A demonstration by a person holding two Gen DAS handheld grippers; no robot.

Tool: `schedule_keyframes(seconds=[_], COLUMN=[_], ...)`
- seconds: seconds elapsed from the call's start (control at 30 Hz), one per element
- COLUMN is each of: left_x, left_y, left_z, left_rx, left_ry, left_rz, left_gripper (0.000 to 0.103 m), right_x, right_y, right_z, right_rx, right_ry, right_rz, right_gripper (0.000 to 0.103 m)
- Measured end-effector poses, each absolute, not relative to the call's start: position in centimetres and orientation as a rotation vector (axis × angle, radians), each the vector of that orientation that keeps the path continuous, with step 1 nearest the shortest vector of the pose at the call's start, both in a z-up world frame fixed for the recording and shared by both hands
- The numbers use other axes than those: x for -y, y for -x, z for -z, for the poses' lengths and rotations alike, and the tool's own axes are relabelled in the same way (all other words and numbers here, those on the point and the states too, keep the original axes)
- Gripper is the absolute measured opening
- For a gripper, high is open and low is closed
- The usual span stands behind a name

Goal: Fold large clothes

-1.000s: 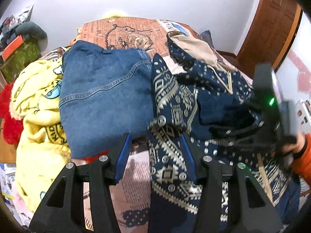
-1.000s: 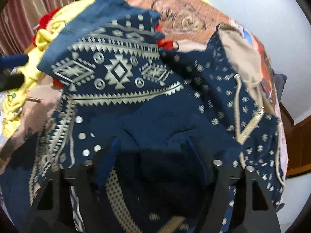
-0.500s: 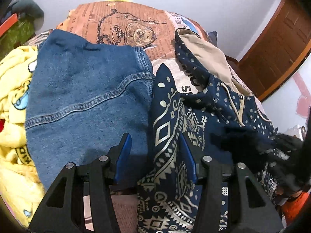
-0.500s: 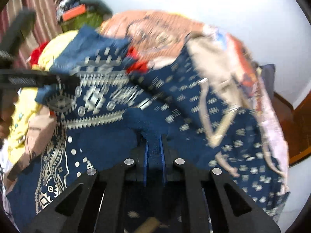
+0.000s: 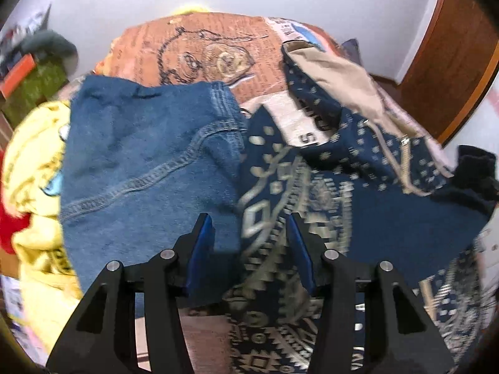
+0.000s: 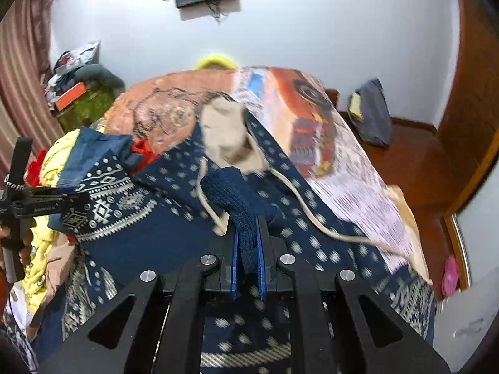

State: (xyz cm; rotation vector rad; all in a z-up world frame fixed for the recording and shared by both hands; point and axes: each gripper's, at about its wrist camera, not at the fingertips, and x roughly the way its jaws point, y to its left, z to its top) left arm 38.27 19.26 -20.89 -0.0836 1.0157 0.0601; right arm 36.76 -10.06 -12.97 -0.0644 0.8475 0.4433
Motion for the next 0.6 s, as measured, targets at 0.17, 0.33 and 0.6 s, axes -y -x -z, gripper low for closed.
schedule_keyframes(seconds=[0.17,0.33,0.6], left_x=[-19.0,-19.0,-19.9], left_y=[-38.0,-38.0,-37.9], left_z=[21.3,21.5,22.4], left_rx=[-1.012,-1.010,-1.021], left_ry=[0.028,0.020,0.052], left_rz=[-0.080,-0.097,-0.114], left_gripper=[0.050,0.051,0.058], right_x=[12.9,15.3,18.1], right_y=[-36.4,-36.5,-36.3], right_z=[14.9,17.6,19.5], right_rx=[-0.918,-1.003,-1.090], right_ry=[0.017,-0.021,-0.102], right_rz=[-0.405,-0.373,-0.335], right_gripper=[0.009,0.009,0.009])
